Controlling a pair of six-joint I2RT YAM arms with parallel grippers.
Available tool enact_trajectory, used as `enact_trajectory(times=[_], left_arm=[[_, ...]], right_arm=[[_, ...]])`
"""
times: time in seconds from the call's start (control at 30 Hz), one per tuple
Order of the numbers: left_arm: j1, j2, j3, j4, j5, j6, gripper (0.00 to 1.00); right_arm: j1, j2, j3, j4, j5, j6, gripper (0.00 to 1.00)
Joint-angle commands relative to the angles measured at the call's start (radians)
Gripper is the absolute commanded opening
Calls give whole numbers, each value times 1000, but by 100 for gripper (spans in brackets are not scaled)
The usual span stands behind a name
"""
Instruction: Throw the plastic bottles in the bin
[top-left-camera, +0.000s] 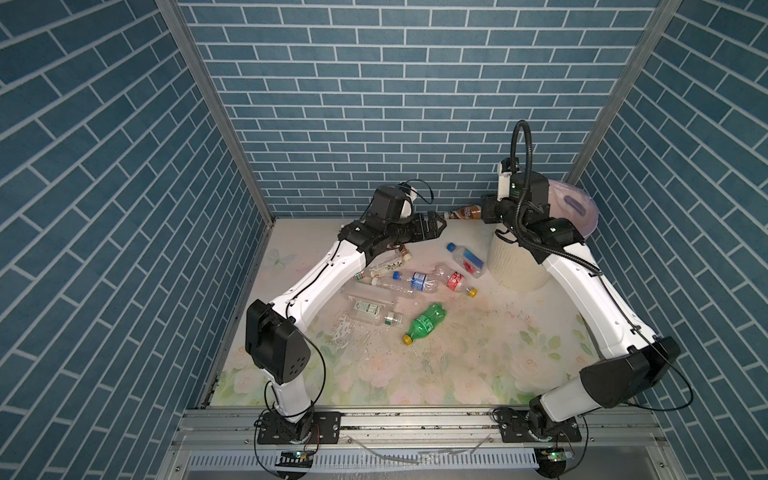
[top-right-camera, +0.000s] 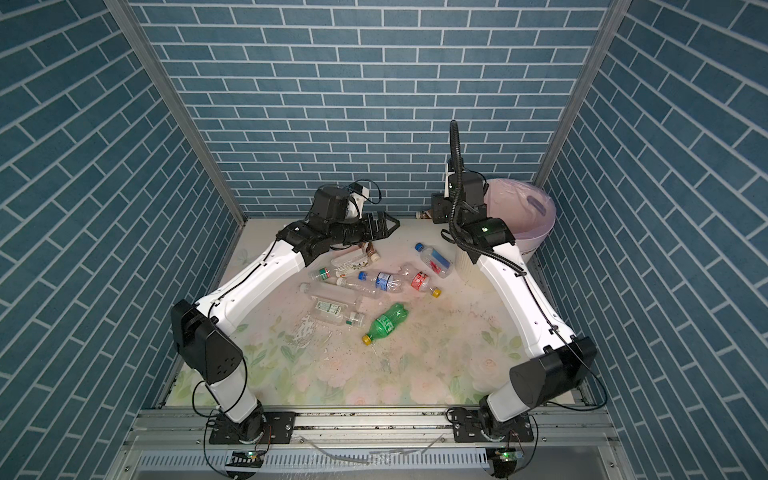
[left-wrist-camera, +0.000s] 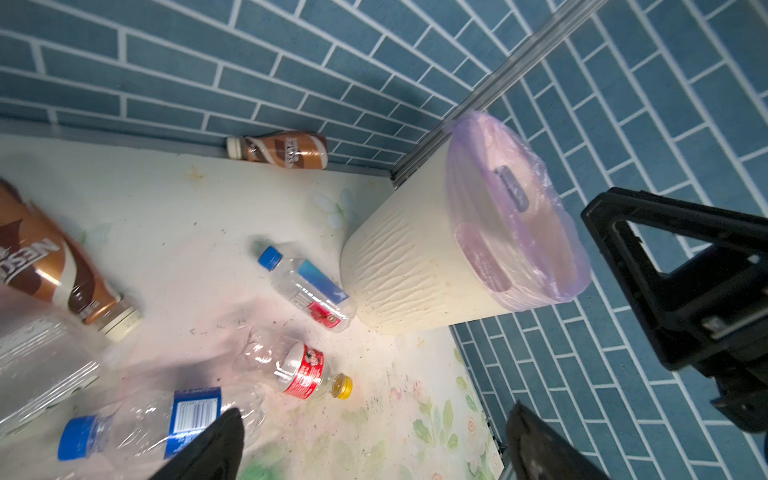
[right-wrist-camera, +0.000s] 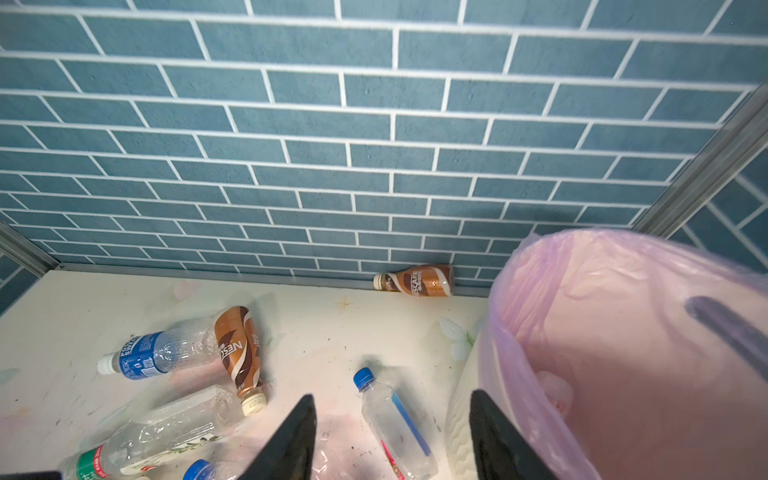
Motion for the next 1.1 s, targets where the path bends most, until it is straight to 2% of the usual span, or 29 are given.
enact_trajectory(times=[0.0,0.1,0.27,0.5,0.73,1.07], left_arm=[[47,-8,-50,38,41,-73,99],[60,-12,-74,42,47,-76,99],[76,1,-84,40,64,-78,99],[116,15,-91,36,97,-77,99],[141,42,-99,37,132,-75,99],[152,69,-97,23,148,-62,99]], right_arm=[[3,119,-18,12,-29,158,70],[18,241,24,14,-2,223,81],[31,438,113,54,74,325,89],[8,711,364,39,183,423,99],[-44,913,593,-14,236,570,99],[-92,996,575,182,219,736,99]])
